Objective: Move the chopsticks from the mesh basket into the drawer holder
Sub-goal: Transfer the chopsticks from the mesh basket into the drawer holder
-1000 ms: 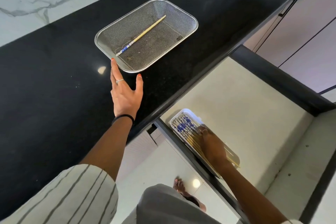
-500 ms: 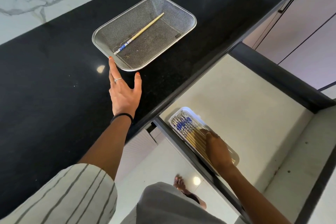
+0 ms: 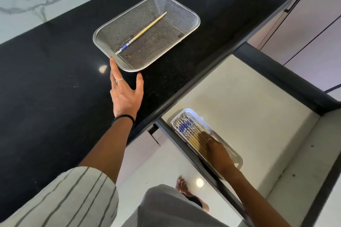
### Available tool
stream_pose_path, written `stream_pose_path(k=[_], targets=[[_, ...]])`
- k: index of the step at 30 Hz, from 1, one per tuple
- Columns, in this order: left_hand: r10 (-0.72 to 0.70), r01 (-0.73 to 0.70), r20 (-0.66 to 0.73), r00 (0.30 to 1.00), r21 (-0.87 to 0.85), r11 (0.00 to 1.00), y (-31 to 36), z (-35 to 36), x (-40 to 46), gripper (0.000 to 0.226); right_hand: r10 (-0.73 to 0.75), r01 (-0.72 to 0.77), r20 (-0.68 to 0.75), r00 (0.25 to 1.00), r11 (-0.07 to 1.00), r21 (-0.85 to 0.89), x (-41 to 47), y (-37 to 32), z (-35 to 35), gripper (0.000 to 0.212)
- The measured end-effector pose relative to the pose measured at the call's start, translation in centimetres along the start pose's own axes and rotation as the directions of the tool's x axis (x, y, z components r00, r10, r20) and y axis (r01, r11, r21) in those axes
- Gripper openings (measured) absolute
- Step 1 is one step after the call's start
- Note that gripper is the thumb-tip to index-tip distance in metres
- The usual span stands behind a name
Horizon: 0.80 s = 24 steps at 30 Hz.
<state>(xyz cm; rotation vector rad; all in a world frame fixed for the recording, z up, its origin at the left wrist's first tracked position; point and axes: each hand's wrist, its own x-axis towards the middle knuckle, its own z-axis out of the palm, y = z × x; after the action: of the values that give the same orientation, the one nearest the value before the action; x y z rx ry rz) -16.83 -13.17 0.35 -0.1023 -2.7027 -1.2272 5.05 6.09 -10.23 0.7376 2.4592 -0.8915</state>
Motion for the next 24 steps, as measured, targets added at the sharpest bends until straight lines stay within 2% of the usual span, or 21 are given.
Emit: stream_pose_path(k=[2,4,6,11,17,24], targets=[[-0.002,0.002,0.000,1.000,0.000,1.000,-0.1,0.0,0.0,0.083,-0.102,0.101,0.041,0.994,0.995,0.015,-0.1,0.6,0.1,0.047],[-0.006,0.006,-0.003,1.000,0.008,1.000,-0.1,0.1,0.0,0.083,-0.193,0.195,0.042,0.980,0.979,-0.056,-0.2,1.1,0.0,0.057],[-0.012,0.012,-0.003,1.000,0.020,1.000,-0.1,0.1,0.0,0.083,-0.235,0.240,0.049,0.971,0.962,-0.133,-0.2,1.7,0.0,0.059],[-0.018,0.018,-0.001,1.000,0.020,1.000,-0.1,0.2,0.0,0.083,-0.338,0.348,0.087,0.937,0.923,-0.166,-0.3,2.3,-0.5,0.059],[-0.021,0.021,-0.011,1.000,0.023,1.000,-0.1,0.3,0.0,0.084,-0.355,0.386,0.153,0.922,0.865,-0.320,0.0,2.8,-0.7,0.065],[0.005,-0.005,-0.022,1.000,0.016,1.000,0.0,0.3,-0.1,0.083,-0.373,0.396,0.135,0.918,0.865,-0.309,-0.4,3.8,-0.8,0.068]])
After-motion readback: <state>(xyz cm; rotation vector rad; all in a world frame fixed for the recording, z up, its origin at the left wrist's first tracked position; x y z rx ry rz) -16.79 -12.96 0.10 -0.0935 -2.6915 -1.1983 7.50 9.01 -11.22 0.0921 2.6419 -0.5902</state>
